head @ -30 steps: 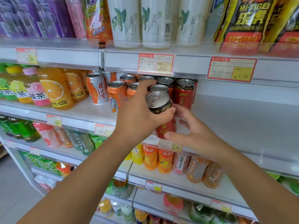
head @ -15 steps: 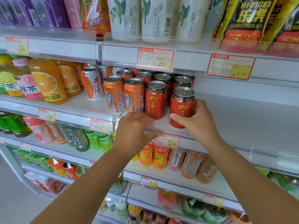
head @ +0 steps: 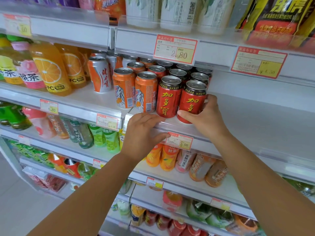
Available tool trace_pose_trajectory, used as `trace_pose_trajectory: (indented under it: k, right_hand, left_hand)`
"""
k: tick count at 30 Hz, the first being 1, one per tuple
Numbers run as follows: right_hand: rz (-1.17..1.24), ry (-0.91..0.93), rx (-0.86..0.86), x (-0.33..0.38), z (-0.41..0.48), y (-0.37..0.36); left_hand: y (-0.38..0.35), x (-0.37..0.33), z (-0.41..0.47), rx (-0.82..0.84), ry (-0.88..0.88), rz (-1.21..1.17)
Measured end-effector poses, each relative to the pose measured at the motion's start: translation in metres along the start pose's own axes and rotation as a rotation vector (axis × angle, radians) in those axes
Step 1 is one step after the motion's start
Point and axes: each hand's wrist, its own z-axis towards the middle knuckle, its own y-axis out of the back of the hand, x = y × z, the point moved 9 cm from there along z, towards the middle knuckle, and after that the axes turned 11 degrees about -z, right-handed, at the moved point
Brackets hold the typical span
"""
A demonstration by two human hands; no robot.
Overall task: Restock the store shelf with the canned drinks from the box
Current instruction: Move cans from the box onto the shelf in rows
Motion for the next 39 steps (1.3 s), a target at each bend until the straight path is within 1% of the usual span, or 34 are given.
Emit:
trace_pose_trajectory:
  k: [1,3,5,6,7,8,10,11,13,15,17,19,21,23,26,28,30,32,33,36,37,39]
  right_hand:
    - [0.010,0.008,-0.019,0.002,-0.003,0.004]
    - [0.027,0.062,-0.156,0.011,-0.022,0.023]
    - [0.090,0.189,-0.344,0.023,-0.056,0.043]
    - [0.145,0.263,-0.399,0.028,-0.077,0.047]
    - [0.209,0.321,-0.406,0.031,-0.097,0.043]
    - [0.268,0.358,-0.372,0.031,-0.115,0.031]
    - [0.333,0.385,-0.224,0.031,-0.144,-0.009]
    - [0.343,0.381,-0.114,0.029,-0.156,-0.039]
    - [0.321,0.329,0.173,0.017,-0.182,-0.113]
    - [0.246,0.270,0.455,0.000,-0.210,-0.194]
    - [0.141,0.264,0.696,-0.020,-0.242,-0.273]
    - [0.019,0.263,0.867,-0.051,-0.272,-0.348]
    - [-0.088,0.241,0.995,-0.092,-0.301,-0.419]
    - [-0.180,0.207,1.096,-0.138,-0.332,-0.484]
    - [-0.320,0.183,1.208,-0.210,-0.377,-0.571]
    - [-0.379,0.170,1.278,-0.254,-0.406,-0.621]
    - [-0.415,0.184,1.327,-0.294,-0.434,-0.669]
    - [-0.427,0.232,1.350,-0.324,-0.458,-0.714]
    - [-0.452,0.278,1.348,-0.335,-0.467,-0.734]
    - [-0.513,0.645,1.255,-0.358,-0.491,-0.786]
    - [-0.510,0.735,1.244,-0.366,-0.499,-0.800]
    - [-0.547,0.857,1.269,-0.389,-0.515,-0.825]
  left_hand:
    - [0.003,-0.002,-0.003,-0.017,-0.018,-0.004]
    - [0.020,-0.001,-0.017,-0.095,-0.048,-0.002]
    - [0.045,0.012,-0.045,-0.182,-0.030,0.016]
    - [0.056,0.025,-0.065,-0.208,0.007,0.032]
    - [0.064,0.041,-0.088,-0.214,0.067,0.052]
    - [0.070,0.061,-0.115,-0.203,0.150,0.074]
    - [0.075,0.103,-0.181,-0.162,0.366,0.103]
    - [0.075,0.124,-0.219,-0.144,0.491,0.112]
    - [0.071,0.157,-0.303,-0.100,0.755,0.135]
    - [0.065,0.182,-0.392,-0.038,1.061,0.121]
    - [0.051,0.197,-0.483,0.060,1.348,0.083]
    - [0.032,0.202,-0.564,0.188,1.543,0.061]
    - [0.015,0.206,-0.631,0.243,1.682,0.036]
    - [-0.007,0.216,-0.682,0.277,1.779,0.006]
    - [-0.051,0.243,-0.745,0.330,1.878,-0.047]
    - [-0.086,0.270,-0.781,0.348,1.902,-0.094]
    - [-0.120,0.301,-0.813,0.333,1.908,-0.117]
    - [-0.156,0.334,-0.842,0.342,1.868,-0.121]
    - [-0.175,0.350,-0.855,0.348,1.837,-0.126]
    - [-0.230,0.387,-0.883,0.362,1.720,-0.143]
    - [-0.246,0.397,-0.890,0.376,1.688,-0.144]
    - [-0.276,0.411,-0.900,0.452,1.606,-0.117]
